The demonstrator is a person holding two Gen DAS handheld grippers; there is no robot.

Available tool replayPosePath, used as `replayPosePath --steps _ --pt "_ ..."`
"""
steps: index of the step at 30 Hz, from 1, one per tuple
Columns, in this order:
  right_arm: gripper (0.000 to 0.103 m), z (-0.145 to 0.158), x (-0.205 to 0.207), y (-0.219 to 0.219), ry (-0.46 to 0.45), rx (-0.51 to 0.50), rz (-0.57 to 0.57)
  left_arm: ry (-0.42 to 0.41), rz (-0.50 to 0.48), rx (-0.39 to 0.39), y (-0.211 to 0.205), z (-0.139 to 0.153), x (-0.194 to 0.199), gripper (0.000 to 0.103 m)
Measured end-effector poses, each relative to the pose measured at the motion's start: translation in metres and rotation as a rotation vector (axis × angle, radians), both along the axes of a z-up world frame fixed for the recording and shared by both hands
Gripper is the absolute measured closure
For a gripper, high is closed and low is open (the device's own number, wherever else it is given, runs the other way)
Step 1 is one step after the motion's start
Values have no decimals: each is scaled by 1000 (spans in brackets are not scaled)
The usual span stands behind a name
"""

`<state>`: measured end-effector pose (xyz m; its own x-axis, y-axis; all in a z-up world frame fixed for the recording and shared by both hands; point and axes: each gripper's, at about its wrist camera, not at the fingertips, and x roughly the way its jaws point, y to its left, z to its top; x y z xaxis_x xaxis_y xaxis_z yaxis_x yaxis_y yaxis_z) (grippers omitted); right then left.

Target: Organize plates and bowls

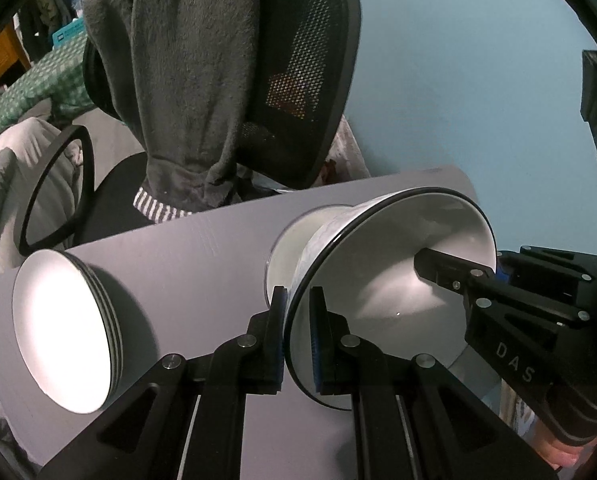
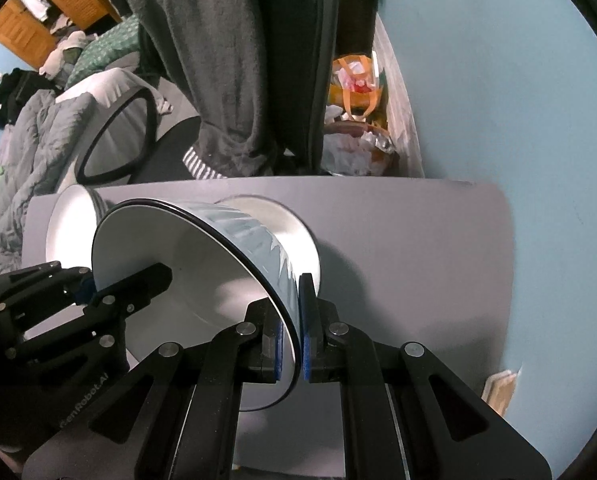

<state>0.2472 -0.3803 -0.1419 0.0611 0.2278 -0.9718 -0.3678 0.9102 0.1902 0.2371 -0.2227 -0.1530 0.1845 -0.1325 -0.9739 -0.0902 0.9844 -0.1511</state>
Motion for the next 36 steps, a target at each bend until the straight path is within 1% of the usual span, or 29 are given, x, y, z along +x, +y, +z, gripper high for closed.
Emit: replayPosePath --steps 4,7,10,13,15,17,19,26,30,36 --pt "96 -11 9 -1 40 -6 -5 28 5 10 5 -15 9 94" --pt "96 -22 13 2 74 -13 -2 47 2 21 5 -21 12 94" --pt "96 -28 14 3 91 -30 4 73 -4 37 6 -30 14 94" --pt "96 -34 14 5 115 -29 6 73 -8 59 6 -30 14 94" --pt "96 -38 15 5 130 -31 3 94 -3 41 8 -34 15 94" --pt "96 -41 16 6 134 -43 2 112 -5 43 8 -39 15 93" --pt "96 -40 16 6 128 -54 2 111 -14 50 6 -42 15 91" --pt "93 -41 19 6 153 -65 13 110 -18 45 5 -46 18 91" --pt "92 -41 19 7 159 -74 16 114 -23 46 5 -45 18 91" --pt "89 -40 16 7 159 -82 13 95 -9 47 7 -38 18 91"
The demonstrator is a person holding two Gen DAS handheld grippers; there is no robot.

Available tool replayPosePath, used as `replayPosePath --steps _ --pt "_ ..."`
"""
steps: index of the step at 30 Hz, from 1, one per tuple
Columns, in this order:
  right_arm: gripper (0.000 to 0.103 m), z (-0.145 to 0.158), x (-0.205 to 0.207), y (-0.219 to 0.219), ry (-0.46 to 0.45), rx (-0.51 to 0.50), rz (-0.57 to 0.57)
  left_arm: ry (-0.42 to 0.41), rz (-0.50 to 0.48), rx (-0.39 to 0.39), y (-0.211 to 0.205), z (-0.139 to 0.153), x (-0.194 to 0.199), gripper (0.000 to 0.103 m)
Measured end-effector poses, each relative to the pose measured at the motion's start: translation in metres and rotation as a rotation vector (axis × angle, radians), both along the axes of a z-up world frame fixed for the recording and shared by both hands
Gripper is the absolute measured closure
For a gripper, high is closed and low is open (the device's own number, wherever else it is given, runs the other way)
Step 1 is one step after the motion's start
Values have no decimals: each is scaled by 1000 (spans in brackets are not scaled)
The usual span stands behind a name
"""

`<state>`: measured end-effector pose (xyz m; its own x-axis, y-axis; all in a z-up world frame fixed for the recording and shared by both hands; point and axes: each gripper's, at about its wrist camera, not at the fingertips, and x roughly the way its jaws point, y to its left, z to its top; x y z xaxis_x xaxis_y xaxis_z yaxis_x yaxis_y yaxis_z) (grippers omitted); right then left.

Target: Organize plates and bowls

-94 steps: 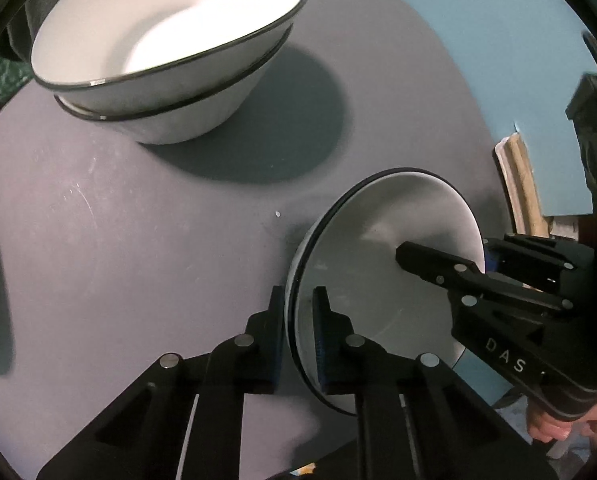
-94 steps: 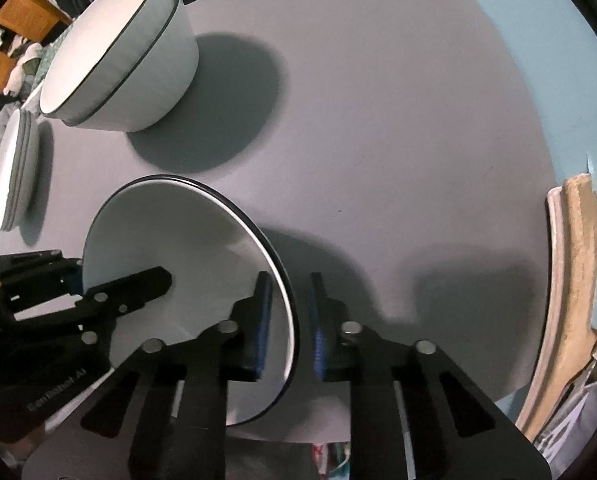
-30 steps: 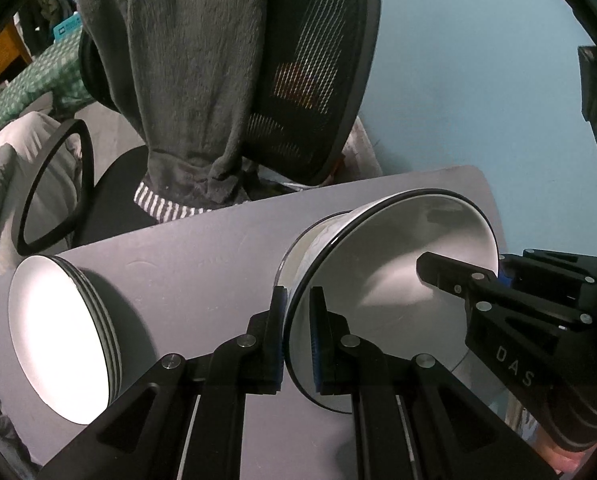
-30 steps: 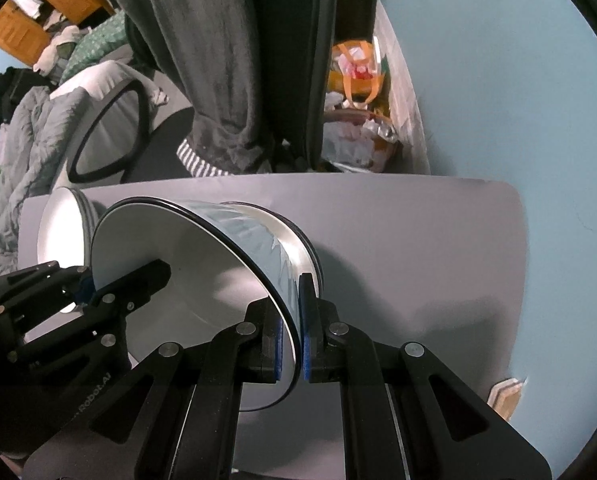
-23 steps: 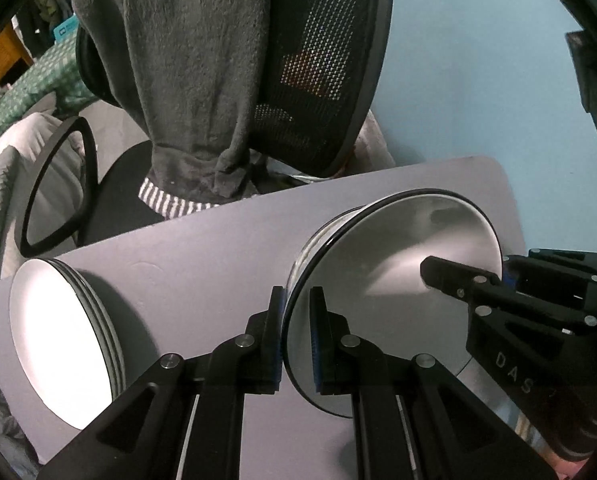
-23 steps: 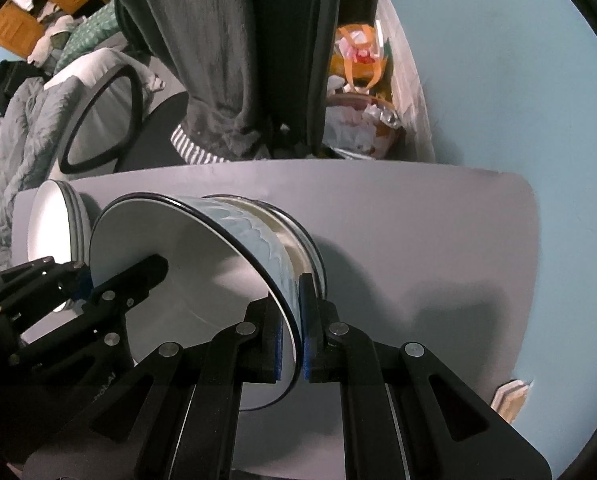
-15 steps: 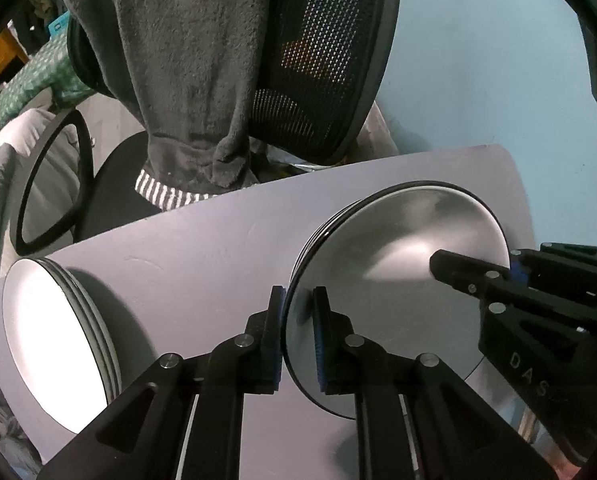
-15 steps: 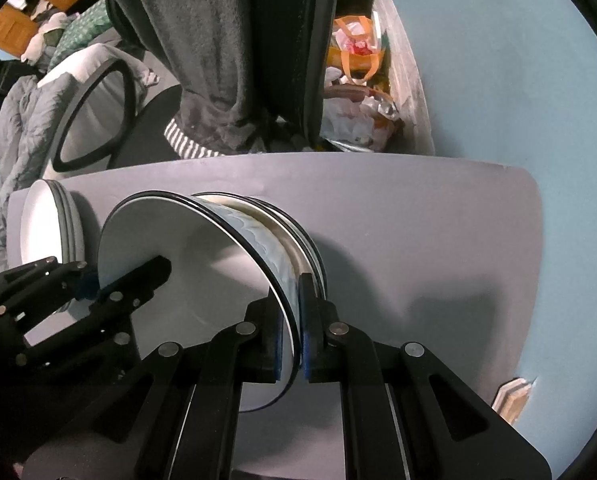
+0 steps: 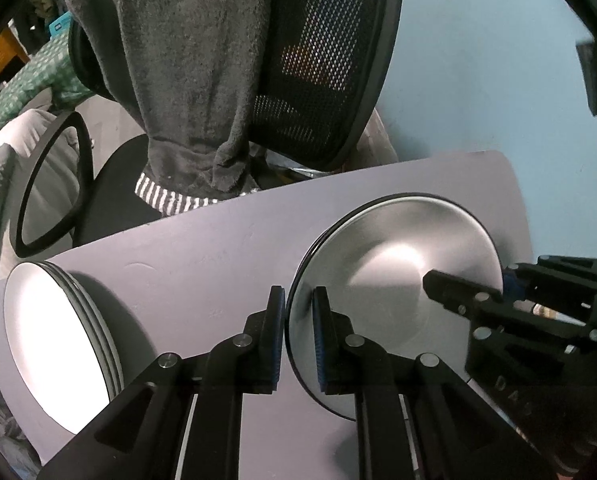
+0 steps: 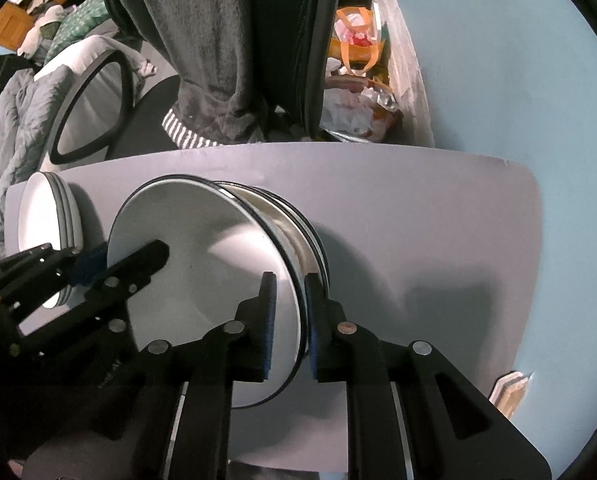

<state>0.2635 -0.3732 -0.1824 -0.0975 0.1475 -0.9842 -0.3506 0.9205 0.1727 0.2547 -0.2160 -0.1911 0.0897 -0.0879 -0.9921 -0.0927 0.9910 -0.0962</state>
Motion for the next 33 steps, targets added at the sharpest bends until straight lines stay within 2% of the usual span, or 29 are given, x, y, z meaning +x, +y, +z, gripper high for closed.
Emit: replayPosePath --steps 2,5,13,15,21,24,29,31,33 --pt "88 1 -2 -1 0 1 -4 -5 7 2 2 2 0 88" --pt "83 2 -3 -1 -3 12 -16 -22 25 15 5 5 -2 78" --pt "78 9 -6 -1 -19 13 -29 -63 67 -4 14 13 -7 76" --pt "74 11 -6 -1 -21 21 -32 -70 67 -12 15 16 -8 72" --pt "74 17 -7 -4 -27 32 -55 -84 49 -14 15 22 -12 69" --pt "65 23 -5 -5 -60 27 -62 -83 53 -16 16 23 -12 66" --pt "63 37 -1 -10 -93 44 -71 -104 48 -21 16 30 -13 66" --pt "60 42 0 -11 -116 37 -66 -116 52 -35 17 33 -15 58" --pt "56 48 -1 -13 -145 30 -59 -139 54 -58 19 38 -18 57"
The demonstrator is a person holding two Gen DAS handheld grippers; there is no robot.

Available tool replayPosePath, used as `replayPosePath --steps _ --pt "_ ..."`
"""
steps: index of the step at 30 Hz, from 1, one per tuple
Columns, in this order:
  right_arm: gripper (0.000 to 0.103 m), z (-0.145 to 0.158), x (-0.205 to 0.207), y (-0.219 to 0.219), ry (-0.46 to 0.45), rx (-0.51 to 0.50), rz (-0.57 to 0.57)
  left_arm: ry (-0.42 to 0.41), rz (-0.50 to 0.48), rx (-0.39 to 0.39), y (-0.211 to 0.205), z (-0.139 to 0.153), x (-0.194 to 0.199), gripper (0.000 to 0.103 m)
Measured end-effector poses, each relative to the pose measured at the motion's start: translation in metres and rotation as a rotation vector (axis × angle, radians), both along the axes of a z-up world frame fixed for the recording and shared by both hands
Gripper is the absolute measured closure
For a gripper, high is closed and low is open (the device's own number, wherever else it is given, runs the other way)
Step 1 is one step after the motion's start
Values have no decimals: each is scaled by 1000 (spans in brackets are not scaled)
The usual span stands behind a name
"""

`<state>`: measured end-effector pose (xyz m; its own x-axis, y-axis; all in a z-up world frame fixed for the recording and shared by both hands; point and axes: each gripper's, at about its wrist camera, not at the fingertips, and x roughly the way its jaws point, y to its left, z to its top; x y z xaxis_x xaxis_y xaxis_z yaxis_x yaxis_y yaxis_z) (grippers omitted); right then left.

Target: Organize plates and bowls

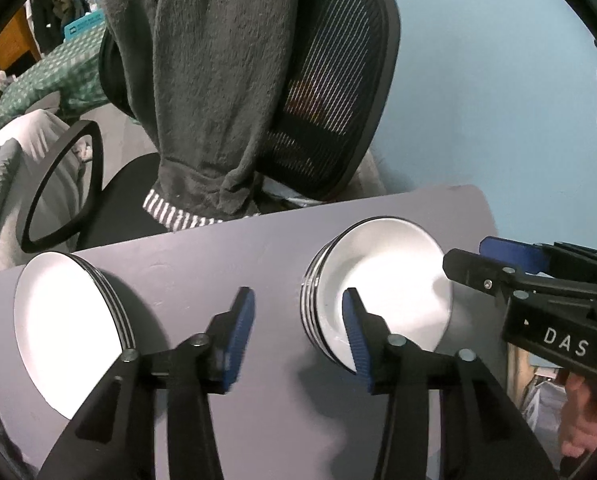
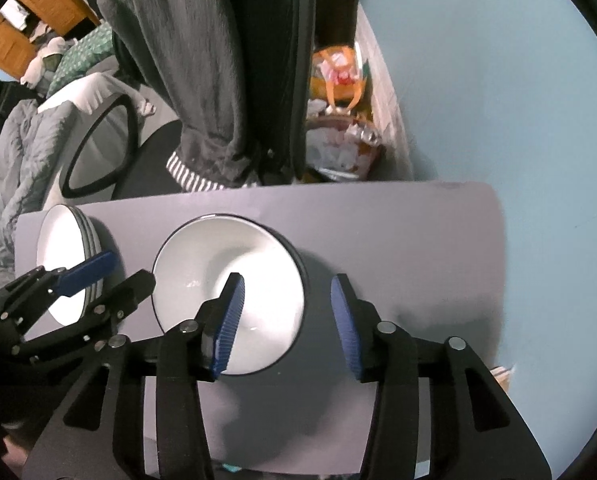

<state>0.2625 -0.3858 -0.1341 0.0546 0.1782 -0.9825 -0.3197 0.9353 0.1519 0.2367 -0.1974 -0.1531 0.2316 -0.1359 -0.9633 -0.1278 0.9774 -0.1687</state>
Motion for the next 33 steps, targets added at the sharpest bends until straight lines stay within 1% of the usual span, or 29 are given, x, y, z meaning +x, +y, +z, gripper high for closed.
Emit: replayPosePath --steps 2,5,10,14,15,16,17,18,20,22,24,26,30,33 --pt "52 6 -2 -2 -31 -12 7 -35 -10 -15 0 6 -3 57" --pt "51 10 -3 -4 -55 -26 19 -75 -28 -4 -1 12 -7 57" --pt "51 12 -8 -7 -63 -24 28 -118 -71 -16 -4 20 -12 57" --pt "51 11 -11 -8 -63 -30 36 -157 -139 -42 -11 24 -15 57" --pt "51 11 -11 -8 -62 -29 37 -149 -157 -69 -13 23 -15 53" --pt "51 10 -12 -9 -61 -29 37 -142 -166 -112 -14 23 -16 44" --pt "51 9 -12 -10 -59 -30 36 -143 -158 -140 -13 23 -17 43" --pt "51 9 -12 -11 -59 -29 35 -147 -144 -137 -13 24 -18 43" --pt "51 9 -13 -12 -57 -27 32 -143 -134 -102 -15 26 -19 43" --pt "51 9 -13 -14 -58 -25 30 -128 -119 -48 -16 27 -17 43" --pt "47 10 -13 -16 -61 -23 25 -115 -97 -2 -13 26 -16 43" --pt "46 10 -12 -19 -64 -17 21 -112 -84 7 -10 26 -15 43" --pt "46 6 -12 -24 -55 -13 24 -80 -48 12 -3 22 -12 43" --pt "45 3 -11 -27 -50 -18 35 -78 -32 18 0 22 -11 43"
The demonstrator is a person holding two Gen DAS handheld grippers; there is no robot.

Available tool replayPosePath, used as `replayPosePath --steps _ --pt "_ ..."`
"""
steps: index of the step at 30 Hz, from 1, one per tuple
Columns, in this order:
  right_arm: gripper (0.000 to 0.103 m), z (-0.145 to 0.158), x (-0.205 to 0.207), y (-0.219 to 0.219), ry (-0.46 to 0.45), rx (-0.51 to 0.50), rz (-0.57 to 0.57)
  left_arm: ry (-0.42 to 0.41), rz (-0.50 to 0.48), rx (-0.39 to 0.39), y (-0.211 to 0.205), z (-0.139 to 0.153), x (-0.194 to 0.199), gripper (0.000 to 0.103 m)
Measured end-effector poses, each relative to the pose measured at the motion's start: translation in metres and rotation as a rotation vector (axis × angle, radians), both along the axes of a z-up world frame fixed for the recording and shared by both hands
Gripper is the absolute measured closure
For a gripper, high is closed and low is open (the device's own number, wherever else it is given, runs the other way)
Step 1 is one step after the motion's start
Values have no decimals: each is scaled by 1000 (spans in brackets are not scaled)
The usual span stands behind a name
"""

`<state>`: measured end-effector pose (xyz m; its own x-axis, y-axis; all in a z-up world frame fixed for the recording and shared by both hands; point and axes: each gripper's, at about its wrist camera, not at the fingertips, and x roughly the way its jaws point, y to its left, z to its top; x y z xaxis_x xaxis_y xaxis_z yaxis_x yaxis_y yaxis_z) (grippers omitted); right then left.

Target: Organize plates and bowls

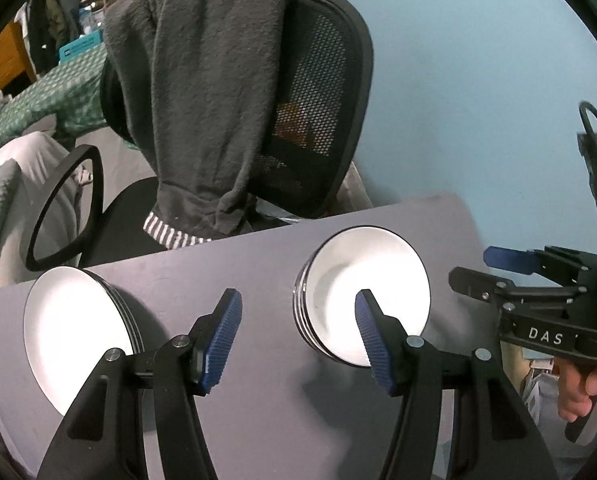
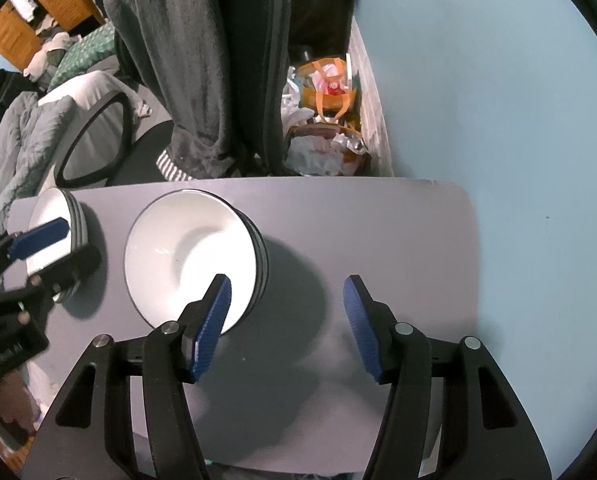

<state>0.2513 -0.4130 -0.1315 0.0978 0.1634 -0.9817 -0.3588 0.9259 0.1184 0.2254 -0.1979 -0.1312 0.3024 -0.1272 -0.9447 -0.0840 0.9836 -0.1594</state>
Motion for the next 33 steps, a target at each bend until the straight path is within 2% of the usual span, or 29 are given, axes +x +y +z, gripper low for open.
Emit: replayPosePath --steps 5,8,14,19,25,28,33 --pt "44 -6 2 -3 -19 12 37 -1 -3 2 0 -4 3 43" --pt "44 -16 6 -3 -15 37 56 26 7 -18 0 -15 6 43" --pt "44 -42 18 4 62 93 84 90 18 7 0 -38 15 43" --pt "44 -64 23 11 137 97 95 138 26 3 1 -55 21 43" --pt "44 -83 24 18 213 114 93 214 38 -59 3 -75 23 43" --pt "44 -87 24 19 228 118 90 246 30 -24 2 -83 24 43" --pt "44 -90 25 20 237 119 98 288 24 -61 2 -92 26 43"
